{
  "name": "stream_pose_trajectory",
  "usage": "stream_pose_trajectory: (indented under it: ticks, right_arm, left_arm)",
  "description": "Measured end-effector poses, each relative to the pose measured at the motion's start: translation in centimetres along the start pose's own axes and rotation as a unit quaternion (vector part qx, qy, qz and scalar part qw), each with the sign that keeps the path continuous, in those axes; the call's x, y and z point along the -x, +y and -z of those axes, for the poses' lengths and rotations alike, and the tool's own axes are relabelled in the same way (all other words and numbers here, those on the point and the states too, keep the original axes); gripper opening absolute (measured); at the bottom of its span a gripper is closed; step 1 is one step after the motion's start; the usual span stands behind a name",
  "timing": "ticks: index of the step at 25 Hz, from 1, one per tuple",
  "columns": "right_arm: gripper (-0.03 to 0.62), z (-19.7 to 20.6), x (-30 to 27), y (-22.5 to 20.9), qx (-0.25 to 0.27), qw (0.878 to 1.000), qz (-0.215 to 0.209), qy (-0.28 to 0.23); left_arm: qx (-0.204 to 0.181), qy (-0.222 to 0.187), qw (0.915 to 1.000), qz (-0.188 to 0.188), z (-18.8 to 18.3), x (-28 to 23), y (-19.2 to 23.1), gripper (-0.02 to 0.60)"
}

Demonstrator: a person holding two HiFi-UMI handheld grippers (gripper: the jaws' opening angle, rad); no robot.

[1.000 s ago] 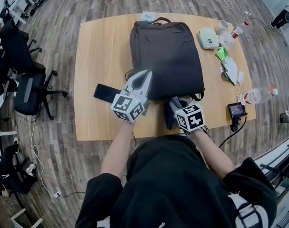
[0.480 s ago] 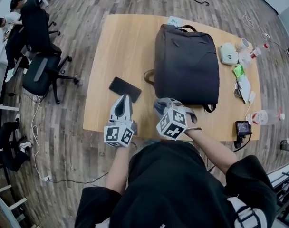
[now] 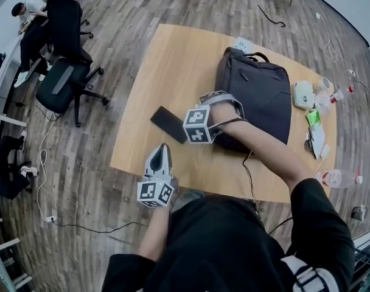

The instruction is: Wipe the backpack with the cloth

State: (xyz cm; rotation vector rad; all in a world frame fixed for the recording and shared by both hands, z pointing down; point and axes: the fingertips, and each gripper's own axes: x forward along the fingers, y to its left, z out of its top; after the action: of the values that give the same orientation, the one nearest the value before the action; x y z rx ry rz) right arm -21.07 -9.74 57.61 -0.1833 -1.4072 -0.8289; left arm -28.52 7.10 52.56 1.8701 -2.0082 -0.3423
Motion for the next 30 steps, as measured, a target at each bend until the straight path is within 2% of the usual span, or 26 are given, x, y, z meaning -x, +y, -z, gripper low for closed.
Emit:
stream_pose_trajectory:
  ticks: [2,4,11,15,18,22,25,26,28,30]
  right_arm:
    - [0.054,1.3,-1.3,-2.9,0.006,1.0,0.005,0.016]
    - [0.054,3.0,-2.7,-6.0,-0.01,1.0,0.007,0.022]
    - [0.054,8.5,-7.8,-15.7,-0.129,0.992,0.003,0.012]
    - [0.054,11.4,-9.6,-20.3,-0.195,0.981,0.004,-0.012]
    - [0.054,14.0,-11.0,-22.4,-0.271,0.962,-0.016,-0.038]
    - [0.054,18.8,-12.1,-24.9,-0.375,0.924,-0.017,-0.073]
    - [0.054,25.7,-13.8,-23.4,-0.414,0.909,-0.031,-0.031]
    - [0.054,27.9,-14.3,-22.2,-0.432,0.901,-0.044,-0.022]
    - [0.054,31.1,-14.5,-20.0,-0.475,0.877,-0.062,-0.031]
    - [0.054,33.3,-13.8,-18.3,-0.508,0.856,-0.064,-0.064]
  left_arm:
    - [0.003,0.007,1.0,-0.003,0.5,0.0,-0.4,0.017]
    - [0.005,0.013,0.9999,-0.005,1.0,-0.1,-0.9,0.017]
    - [-0.007,0.038,0.999,-0.022,1.9,-1.0,-1.9,0.017]
    - [-0.023,0.045,0.9985,-0.022,1.3,-1.9,-3.2,0.017]
    - [-0.042,0.059,0.997,-0.027,1.3,-2.4,-4.0,0.017]
    - [-0.066,0.076,0.9948,-0.018,1.3,-3.5,-5.3,0.017]
    - [-0.087,0.086,0.9925,-0.008,1.4,-4.7,-6.1,0.017]
    - [-0.09,0.085,0.9923,-0.007,1.4,-5.0,-6.4,0.017]
    - [-0.096,0.088,0.9915,0.002,1.5,-5.6,-6.8,0.017]
    - [-0.102,0.095,0.99,0.022,1.8,-6.6,-7.5,0.017]
